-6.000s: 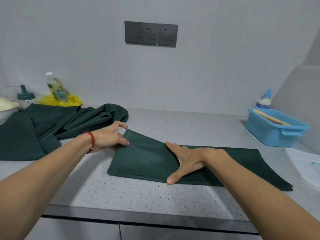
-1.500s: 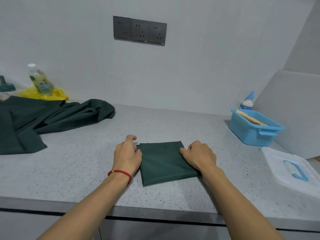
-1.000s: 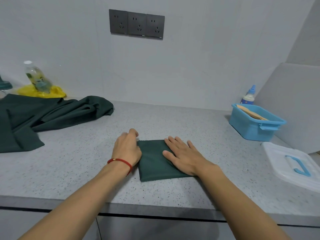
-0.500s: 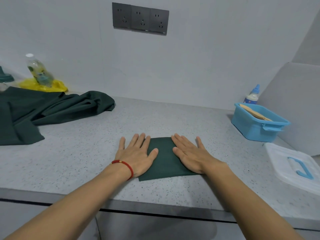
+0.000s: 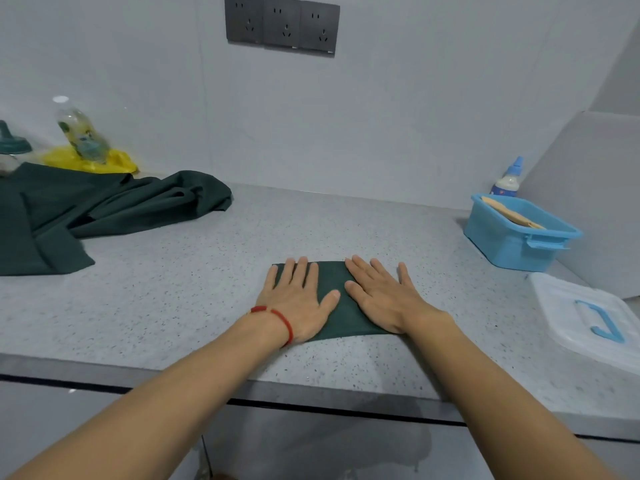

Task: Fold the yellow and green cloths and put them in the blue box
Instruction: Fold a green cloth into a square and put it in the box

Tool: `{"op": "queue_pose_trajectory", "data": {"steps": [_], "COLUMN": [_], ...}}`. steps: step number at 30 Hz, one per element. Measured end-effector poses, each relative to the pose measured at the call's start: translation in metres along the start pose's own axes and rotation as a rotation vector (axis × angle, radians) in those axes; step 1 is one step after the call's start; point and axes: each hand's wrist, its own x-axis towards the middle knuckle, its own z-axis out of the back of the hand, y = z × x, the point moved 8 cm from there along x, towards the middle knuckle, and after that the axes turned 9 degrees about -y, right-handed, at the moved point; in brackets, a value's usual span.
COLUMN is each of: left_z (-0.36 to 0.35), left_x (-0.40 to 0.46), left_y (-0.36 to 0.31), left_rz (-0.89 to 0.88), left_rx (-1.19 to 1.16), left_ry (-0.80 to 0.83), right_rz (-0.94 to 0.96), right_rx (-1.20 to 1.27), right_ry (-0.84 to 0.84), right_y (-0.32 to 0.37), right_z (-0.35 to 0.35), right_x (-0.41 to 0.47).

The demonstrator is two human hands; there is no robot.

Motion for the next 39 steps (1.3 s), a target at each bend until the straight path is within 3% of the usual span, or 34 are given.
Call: {"op": "queue_pose_trajectory", "data": {"steps": [9, 15, 22, 25, 29, 35, 37, 39], "left_z": [-0.011, 0.035, 0.037, 0.042, 0.043, 0.047, 0.051, 0.054], "left_x": [-0.010, 0.034, 0.067, 0.071, 0.059, 0.046, 0.048, 0.051], "left_y": [0.047, 0.064, 0.065, 0.056, 0.052, 0.043, 0.037, 0.034], "left_rz": [0.046, -0.027, 0.086, 0.090, 0.130, 0.046, -0.013, -0.060], "left_rx": [-0.047, -0.130, -0.303, -0.450, -0.812, -1.174, -1.211, -1.261], "left_ry": [0.063, 0.141, 0.256, 0.149, -0.054, -0.234, -0.258, -0.295], "right_rz": [-0.026, -0.052, -0.118, -0.131, -0.143, -0.167, -0.193, -0.279], "right_rx": [0.034, 0.024, 0.015, 0.033, 0.075, 0.180, 0.316, 0.626], "right_ry": [-0.024, -0.053, -0.096, -0.106, -0.119, -0.162, -0.212, -0.289], "right_y": [-0.003, 0.000, -0.002, -0.005, -0.007, -0.009, -0.011, -0.021], "right_z": [-0.001, 0.001, 0.007, 0.009, 0.010, 0.016, 0.021, 0.028], "right_x": [-0.003, -0.004, -0.008, -0.009, -0.010, -0.011, -0.011, -0.015]}}
